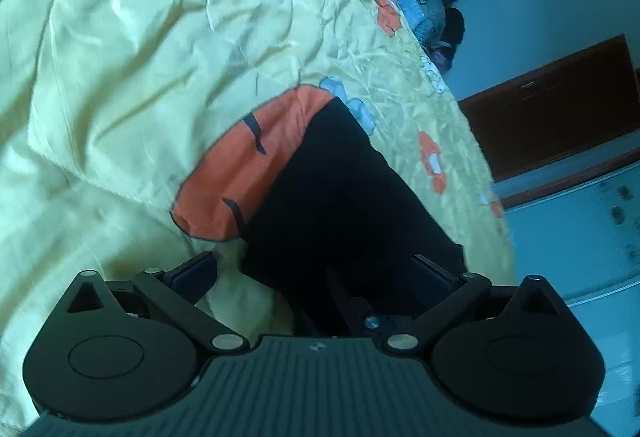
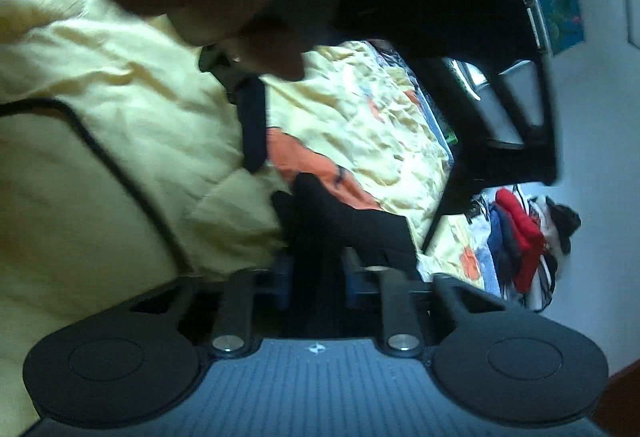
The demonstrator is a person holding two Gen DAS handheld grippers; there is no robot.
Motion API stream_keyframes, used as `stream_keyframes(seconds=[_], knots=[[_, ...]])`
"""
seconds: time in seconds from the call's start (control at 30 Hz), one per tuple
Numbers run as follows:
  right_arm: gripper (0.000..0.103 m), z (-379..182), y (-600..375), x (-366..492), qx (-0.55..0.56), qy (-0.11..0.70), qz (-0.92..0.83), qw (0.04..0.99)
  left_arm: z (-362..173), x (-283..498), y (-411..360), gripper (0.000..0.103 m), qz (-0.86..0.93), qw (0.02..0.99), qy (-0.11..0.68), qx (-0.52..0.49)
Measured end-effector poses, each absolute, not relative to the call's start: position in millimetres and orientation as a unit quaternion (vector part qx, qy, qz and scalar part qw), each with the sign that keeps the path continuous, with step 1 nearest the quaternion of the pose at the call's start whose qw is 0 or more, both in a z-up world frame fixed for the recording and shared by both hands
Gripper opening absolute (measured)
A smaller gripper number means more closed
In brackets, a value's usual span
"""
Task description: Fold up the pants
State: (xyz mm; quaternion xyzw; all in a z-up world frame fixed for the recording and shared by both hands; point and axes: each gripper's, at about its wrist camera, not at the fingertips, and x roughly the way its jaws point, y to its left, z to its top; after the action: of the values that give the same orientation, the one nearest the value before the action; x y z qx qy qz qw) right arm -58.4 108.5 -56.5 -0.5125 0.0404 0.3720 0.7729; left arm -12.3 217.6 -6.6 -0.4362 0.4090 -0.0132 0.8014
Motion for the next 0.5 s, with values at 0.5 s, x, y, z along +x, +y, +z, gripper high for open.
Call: stream_keyframes(seconds=[0.5], knots=[[0.016,18.7,25.4,18.2,-0.150,0.192,0.440,0.864,-38.8,66.0,195.2,0.080,-0.114,0.728,0.382,-0.558]])
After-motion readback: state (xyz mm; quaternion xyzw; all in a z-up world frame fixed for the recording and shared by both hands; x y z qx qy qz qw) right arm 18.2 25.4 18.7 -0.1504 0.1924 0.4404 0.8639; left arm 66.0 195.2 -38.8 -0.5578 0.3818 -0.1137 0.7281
